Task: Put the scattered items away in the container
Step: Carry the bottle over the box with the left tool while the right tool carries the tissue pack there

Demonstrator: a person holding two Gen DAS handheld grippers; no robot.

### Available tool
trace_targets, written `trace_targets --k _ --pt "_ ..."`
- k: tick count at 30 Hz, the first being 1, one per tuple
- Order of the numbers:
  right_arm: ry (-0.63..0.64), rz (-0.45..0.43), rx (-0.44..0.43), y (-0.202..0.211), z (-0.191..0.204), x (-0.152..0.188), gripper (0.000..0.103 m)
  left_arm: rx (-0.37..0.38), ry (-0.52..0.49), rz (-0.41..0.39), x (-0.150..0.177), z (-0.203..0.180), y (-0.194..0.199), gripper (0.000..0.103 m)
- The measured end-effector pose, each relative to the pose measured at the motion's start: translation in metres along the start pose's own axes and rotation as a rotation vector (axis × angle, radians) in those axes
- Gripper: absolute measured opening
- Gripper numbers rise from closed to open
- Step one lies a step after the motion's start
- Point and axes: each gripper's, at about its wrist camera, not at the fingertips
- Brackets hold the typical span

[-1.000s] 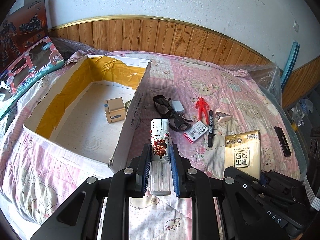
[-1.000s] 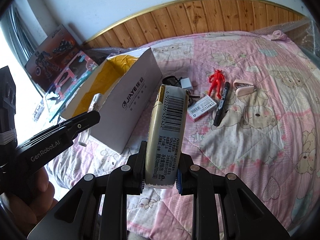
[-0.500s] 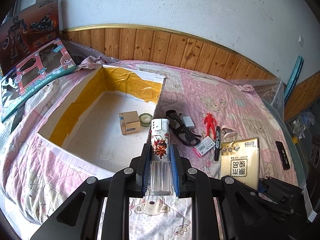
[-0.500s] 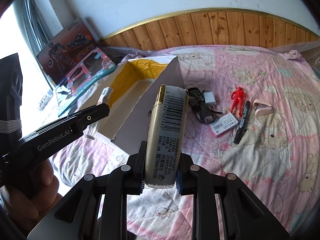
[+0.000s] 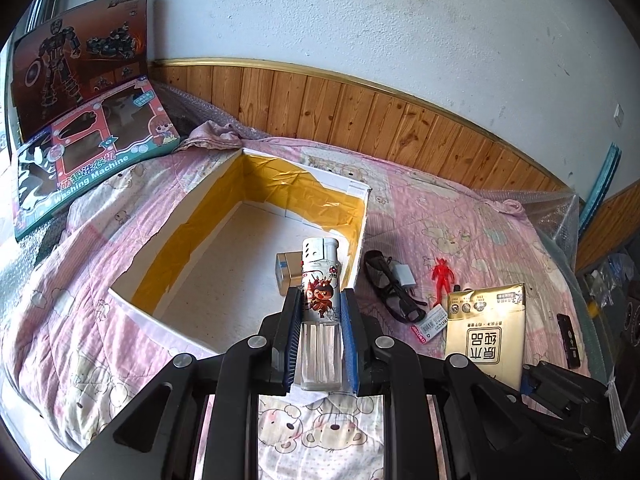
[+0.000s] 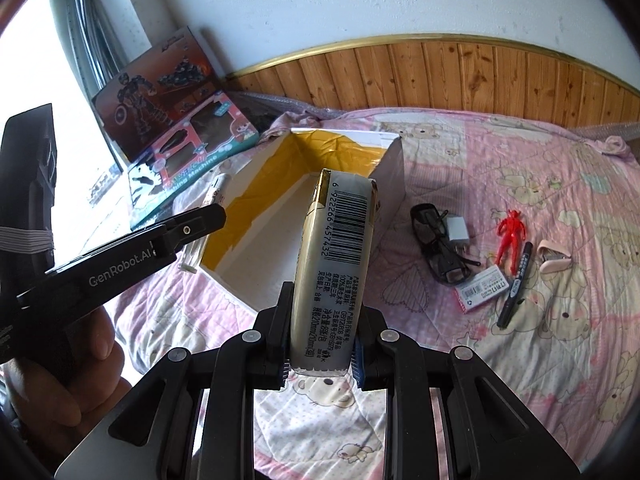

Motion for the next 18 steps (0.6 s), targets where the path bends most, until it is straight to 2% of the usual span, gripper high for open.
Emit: trace_targets --k 18 --pt "0.1 0.014 -0.028 -0.032 0.022 -0.052 0.024 -0.036 0.07 -0.009 -0.034 0.048 -0.014 0.02"
Point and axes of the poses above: each gripper's, at about its wrist camera, not at the fingertips, and y roughly against the way its jaws point, z to its left, x to its underside, and after that the axes turned 2 degrees about y, right-handed
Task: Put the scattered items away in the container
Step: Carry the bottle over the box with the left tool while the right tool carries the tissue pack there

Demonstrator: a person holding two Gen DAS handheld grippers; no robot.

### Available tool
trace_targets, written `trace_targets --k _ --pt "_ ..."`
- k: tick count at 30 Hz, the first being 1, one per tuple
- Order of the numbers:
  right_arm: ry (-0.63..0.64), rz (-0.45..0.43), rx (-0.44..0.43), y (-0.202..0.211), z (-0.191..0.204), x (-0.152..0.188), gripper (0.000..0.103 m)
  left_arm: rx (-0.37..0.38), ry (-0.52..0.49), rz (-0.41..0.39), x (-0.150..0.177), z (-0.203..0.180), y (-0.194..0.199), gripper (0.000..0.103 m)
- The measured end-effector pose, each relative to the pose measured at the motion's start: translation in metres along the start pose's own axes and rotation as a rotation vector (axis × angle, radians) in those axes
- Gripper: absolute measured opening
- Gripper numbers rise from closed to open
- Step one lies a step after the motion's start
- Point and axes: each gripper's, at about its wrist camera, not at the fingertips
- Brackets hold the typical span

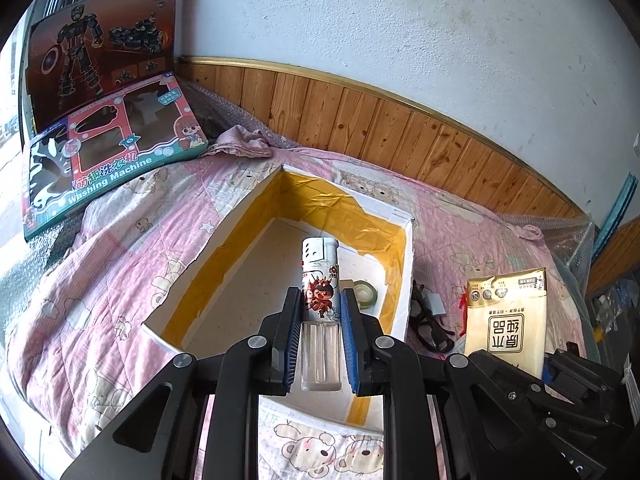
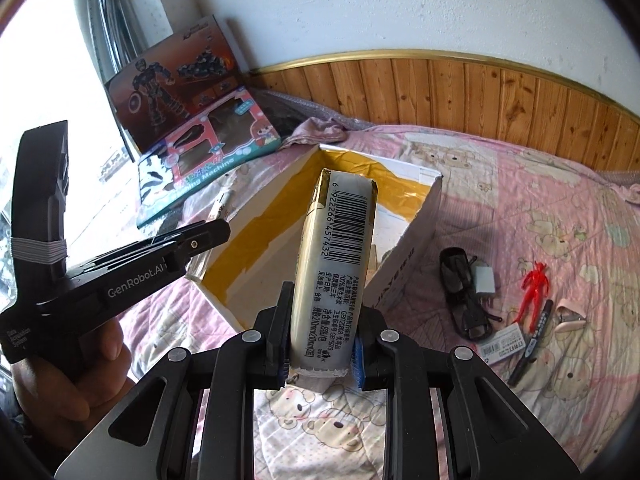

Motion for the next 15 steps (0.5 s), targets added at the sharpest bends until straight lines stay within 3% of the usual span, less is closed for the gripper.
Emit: trace_targets --k 15 --pt "0.045 0.054 -0.014 -0.049 -0.014 -0.05 0.024 -0.016 0.02 0.042 -0.023 0.016 -0.035 0.02"
Point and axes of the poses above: each gripper's, at about its wrist camera, not at the fingertips, and y roughly against the way its jaws point, z to its left, x to its underside, and after that the axes turned 2 degrees about y, right-handed
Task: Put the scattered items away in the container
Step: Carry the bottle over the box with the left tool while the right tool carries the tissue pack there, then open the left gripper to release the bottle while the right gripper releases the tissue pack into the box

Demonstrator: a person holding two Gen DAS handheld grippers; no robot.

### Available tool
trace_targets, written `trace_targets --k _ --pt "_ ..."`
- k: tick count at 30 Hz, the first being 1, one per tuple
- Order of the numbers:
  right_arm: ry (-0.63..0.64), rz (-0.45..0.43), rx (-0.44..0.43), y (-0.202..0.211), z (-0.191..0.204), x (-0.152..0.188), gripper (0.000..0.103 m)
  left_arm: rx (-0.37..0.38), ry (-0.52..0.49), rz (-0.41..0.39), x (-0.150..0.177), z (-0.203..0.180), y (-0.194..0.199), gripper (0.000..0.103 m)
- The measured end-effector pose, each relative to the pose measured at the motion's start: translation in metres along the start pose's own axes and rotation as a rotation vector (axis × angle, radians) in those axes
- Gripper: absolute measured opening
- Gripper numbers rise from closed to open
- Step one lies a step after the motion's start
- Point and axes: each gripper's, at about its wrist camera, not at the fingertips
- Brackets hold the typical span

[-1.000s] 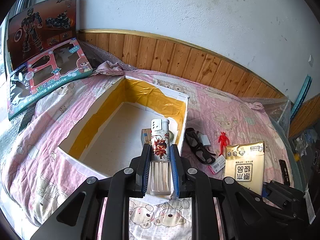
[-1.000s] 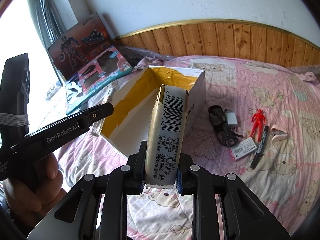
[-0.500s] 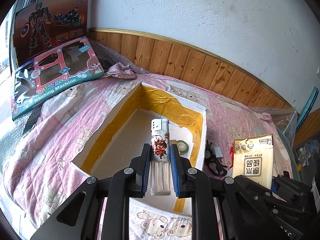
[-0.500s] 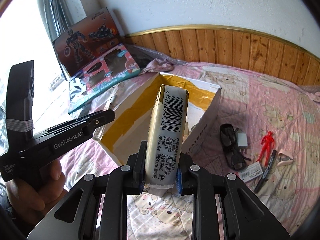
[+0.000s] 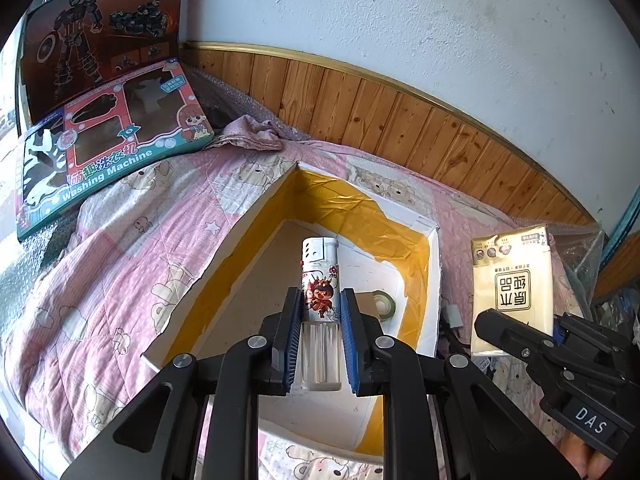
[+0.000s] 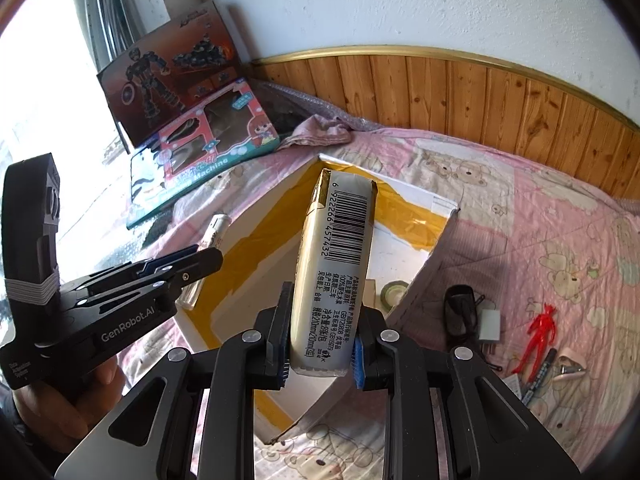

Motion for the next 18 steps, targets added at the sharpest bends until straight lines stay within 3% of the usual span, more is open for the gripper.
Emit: trace_targets --k 18 --pt "0.051 0.101 -0.005 -0.073 -0.022 -0.044 0.025 -0.029 -0.011 0.108 -0.041 -0.007 -0.062 0.02"
Point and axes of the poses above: each gripper's, at about its wrist camera, not at the fingertips, and y roughly against the way its jaws point, z to its left, x to its underside, and after that the axes turned 2 degrees about y, right-handed
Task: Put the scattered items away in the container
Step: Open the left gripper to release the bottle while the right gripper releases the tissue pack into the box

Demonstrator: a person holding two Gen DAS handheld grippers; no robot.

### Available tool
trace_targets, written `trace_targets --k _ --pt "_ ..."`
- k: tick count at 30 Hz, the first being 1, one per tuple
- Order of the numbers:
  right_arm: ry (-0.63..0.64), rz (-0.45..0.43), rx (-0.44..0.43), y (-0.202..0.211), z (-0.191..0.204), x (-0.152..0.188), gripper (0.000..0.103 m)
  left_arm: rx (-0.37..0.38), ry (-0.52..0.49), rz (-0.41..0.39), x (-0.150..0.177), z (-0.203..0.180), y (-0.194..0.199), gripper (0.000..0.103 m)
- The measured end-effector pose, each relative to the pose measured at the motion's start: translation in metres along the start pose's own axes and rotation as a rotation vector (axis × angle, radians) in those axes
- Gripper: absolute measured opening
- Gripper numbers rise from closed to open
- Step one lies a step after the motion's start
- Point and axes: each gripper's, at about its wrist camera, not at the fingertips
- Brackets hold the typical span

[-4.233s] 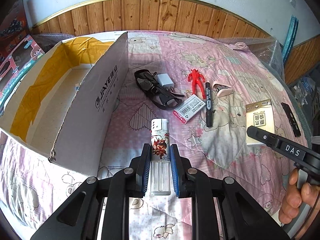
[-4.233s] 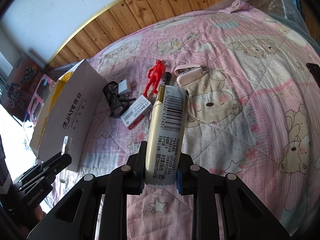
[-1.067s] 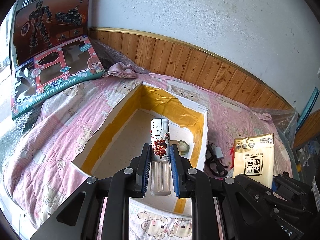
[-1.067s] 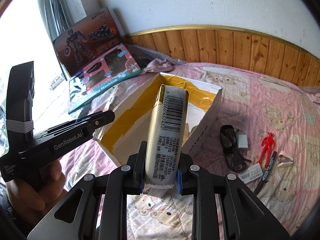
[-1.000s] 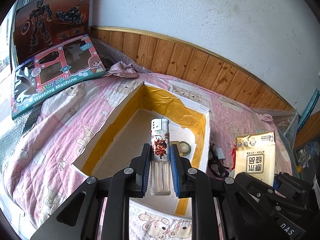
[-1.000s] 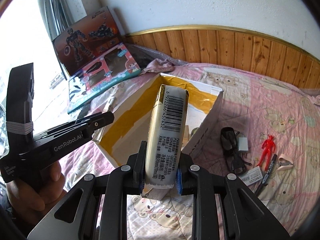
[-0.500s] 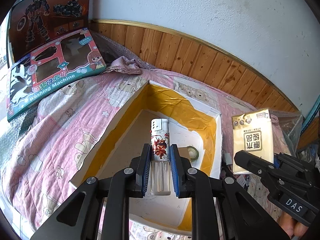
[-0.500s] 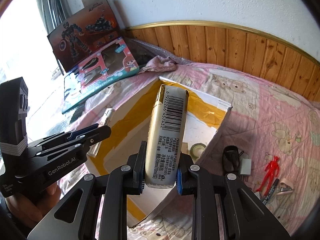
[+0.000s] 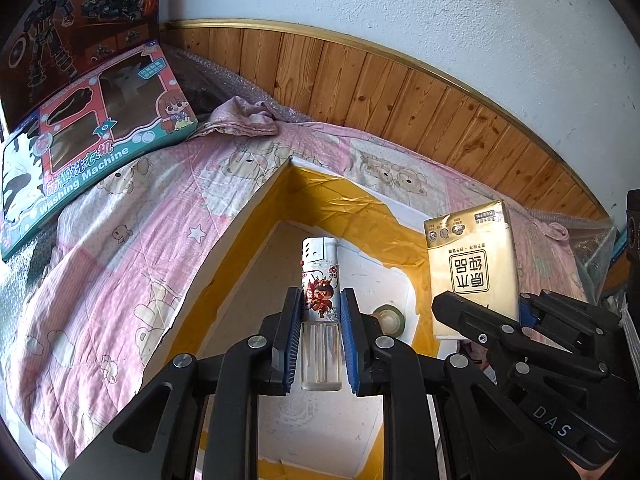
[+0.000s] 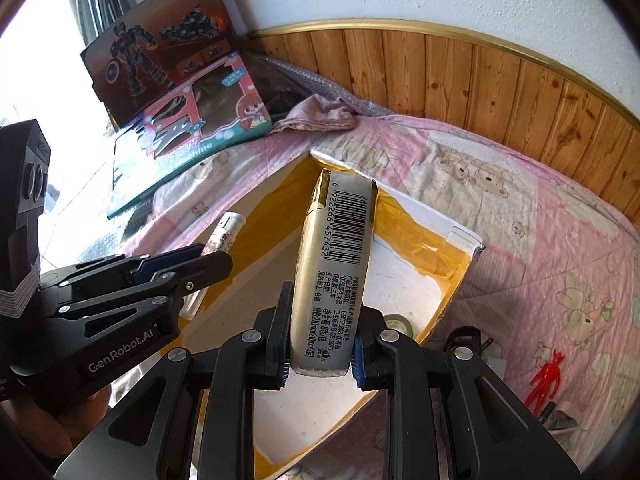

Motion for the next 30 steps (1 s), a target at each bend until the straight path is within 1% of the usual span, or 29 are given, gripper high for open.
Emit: trace_targets --k 8,13,16,18,20,30 --pt "0.009 0.057 -0.008 -0.028 -0.012 -0.009 0.025 -0.014 0.009 0.059 -0.01 0.002 -0.03 0.02" --pt "0.038 0.086 -0.015 -0.041 -0.012 -0.017 0.025 -0.018 0.031 0.102 -0.011 0.007 -0.043 0.02" --pt "0.05 0.103 -0.015 -0.051 -0.012 -0.023 0.029 -0.023 0.063 0.136 -0.011 0.013 -0.051 0.02" --pt "0.033 0.108 -0.011 -0.056 -0.015 -0.026 0.031 -0.047 0.087 0.155 -0.009 0.017 -0.056 0.024" --pt "0.007 0.095 -0.004 -0.057 -0.02 -0.027 0.031 -0.059 0.105 0.157 -0.008 0.022 -0.056 0.028" --pt "-0.021 0.051 -0.006 -0.028 -0.022 -0.014 0.031 -0.076 0.072 0.098 0.001 0.023 -0.028 0.028"
Point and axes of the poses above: each gripper's, at about its wrist camera, not at the fingertips, and y roughly against the way its jaws point, z to its left, x to its underside, and after that the axes turned 2 degrees about y, right-handed
